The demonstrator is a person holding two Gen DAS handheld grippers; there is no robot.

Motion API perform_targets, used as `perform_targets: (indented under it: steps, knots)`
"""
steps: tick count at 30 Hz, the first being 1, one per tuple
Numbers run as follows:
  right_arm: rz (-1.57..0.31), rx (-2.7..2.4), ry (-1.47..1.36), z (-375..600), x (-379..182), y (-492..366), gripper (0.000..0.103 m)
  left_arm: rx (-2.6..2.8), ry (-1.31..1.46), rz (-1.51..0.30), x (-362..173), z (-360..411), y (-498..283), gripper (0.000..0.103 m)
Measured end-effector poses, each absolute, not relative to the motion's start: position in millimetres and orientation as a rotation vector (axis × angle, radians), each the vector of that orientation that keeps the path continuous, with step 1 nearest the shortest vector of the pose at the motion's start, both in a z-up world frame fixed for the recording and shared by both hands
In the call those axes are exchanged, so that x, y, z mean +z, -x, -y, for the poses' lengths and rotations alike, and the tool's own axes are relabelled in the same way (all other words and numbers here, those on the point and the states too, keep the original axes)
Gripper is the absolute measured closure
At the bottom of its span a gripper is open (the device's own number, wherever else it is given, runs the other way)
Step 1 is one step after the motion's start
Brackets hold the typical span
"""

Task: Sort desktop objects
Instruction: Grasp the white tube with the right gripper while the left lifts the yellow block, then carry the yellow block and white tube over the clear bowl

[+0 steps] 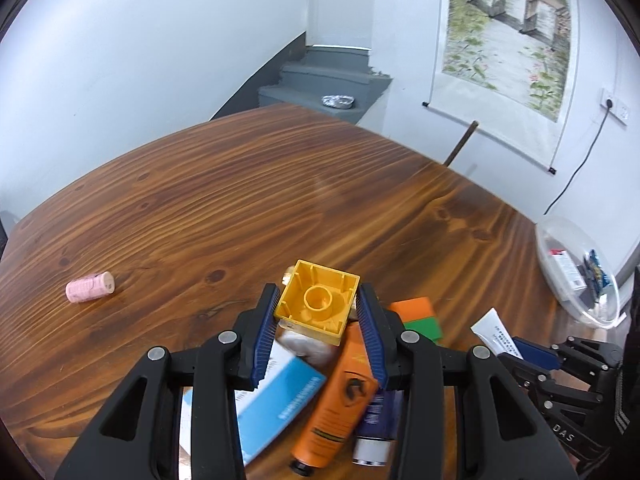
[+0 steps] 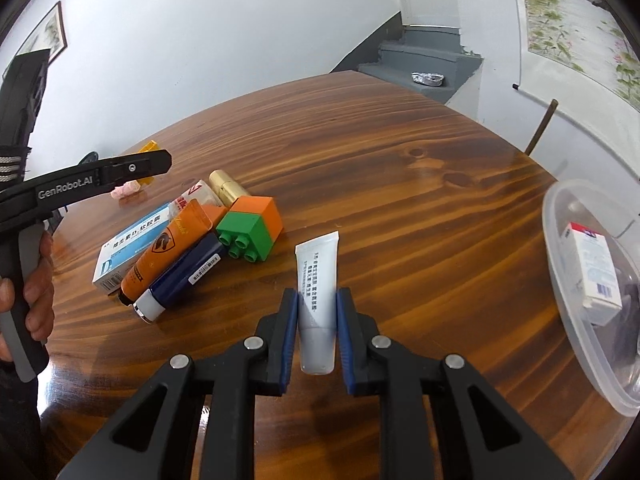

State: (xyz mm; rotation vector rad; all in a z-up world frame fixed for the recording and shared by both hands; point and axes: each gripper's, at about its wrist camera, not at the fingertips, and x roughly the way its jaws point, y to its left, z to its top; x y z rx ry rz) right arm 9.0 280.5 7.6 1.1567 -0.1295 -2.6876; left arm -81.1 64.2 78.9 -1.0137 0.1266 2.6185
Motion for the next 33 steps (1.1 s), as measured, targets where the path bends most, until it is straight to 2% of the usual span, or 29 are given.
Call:
perform_targets:
  steps: [20,33]
  knots:
    - [0.280,-2.810,-1.013,-346,31,-43,0.082,2.516,0.970,-0.164,85,-138,39,0.060]
    - [0.424,-2.947,-0.936,-421,38,-72,0.082,2.390,0.978,-0.170,80,-213,25,0.060]
